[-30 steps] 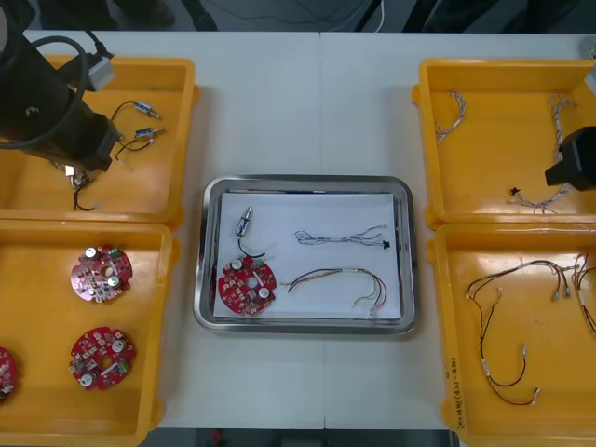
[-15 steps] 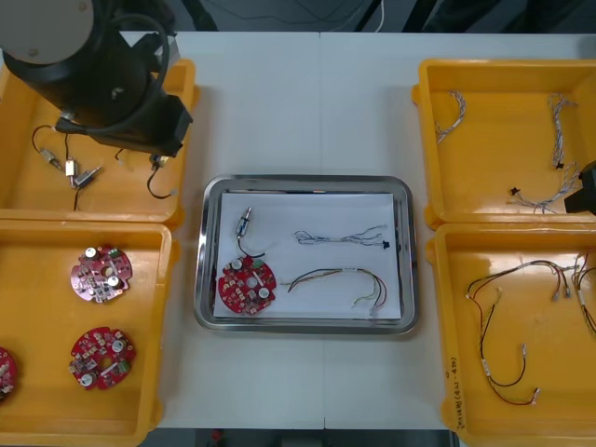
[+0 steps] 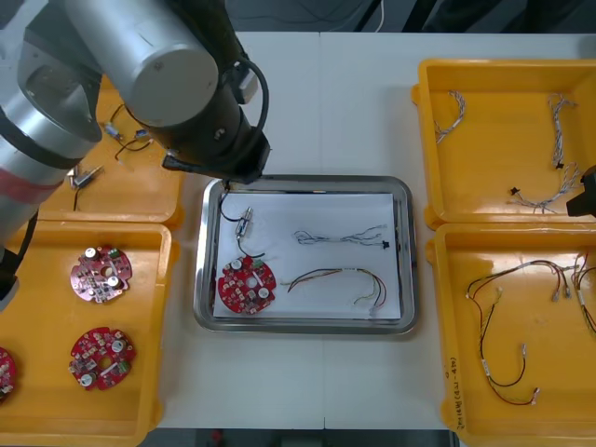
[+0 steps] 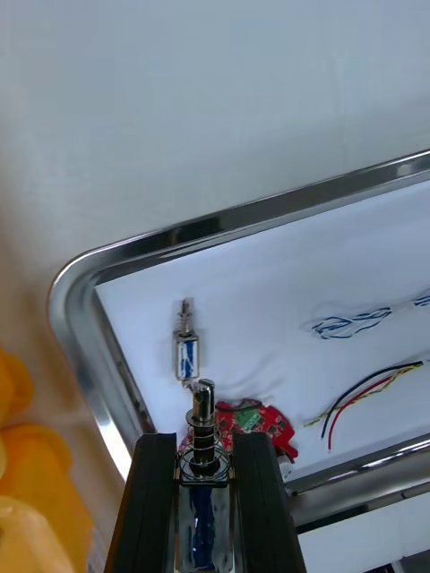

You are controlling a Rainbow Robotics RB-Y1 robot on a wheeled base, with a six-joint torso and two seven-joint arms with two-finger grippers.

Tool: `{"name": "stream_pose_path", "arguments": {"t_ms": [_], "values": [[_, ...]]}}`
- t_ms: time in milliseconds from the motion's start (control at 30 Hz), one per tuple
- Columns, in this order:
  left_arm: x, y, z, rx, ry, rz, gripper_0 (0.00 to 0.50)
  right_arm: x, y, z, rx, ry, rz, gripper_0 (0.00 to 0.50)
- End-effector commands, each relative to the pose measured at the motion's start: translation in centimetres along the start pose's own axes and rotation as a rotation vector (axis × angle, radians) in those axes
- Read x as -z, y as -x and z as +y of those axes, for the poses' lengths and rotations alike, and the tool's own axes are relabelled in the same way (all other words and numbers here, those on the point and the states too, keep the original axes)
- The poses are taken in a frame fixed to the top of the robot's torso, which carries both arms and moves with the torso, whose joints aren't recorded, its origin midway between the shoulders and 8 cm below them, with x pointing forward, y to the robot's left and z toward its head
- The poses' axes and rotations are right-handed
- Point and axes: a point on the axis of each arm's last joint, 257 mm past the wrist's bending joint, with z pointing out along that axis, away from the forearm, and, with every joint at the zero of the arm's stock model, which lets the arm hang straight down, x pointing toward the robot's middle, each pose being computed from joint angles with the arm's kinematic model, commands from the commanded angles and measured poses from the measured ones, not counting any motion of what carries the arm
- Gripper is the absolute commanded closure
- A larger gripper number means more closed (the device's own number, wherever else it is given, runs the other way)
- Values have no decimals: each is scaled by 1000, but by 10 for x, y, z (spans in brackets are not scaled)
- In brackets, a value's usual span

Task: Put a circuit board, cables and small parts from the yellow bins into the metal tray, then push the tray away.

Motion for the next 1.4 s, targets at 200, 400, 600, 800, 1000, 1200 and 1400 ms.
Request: {"name": "stream_pose_path", "arguments": {"t_ms": [200, 400, 600, 800, 1000, 1200, 1400], "values": [[-17, 11, -39, 36, -18, -49, 500, 13, 1, -17, -67, -41, -26, 0], [-42, 8, -44, 31, -25, -44, 500, 13, 1, -17, -71, -40, -24, 0], [-62, 6, -44, 23, -18, -47, 500, 14, 1, -17, -76, -37, -26, 0], [-81, 1, -39, 16, 1, -41, 500, 14, 1, -17, -79, -37, -26, 0], [-97, -2, -33, 20, 12, -40, 500, 14, 1, -16, -80, -36, -26, 0], [-102, -6, -31, 9, 28, -41, 499, 14, 1, -16, -80, -36, -26, 0], [-102, -8, -32, 19, 21, -32, 67, 14, 1, -16, -82, -33, -24, 0]]}}
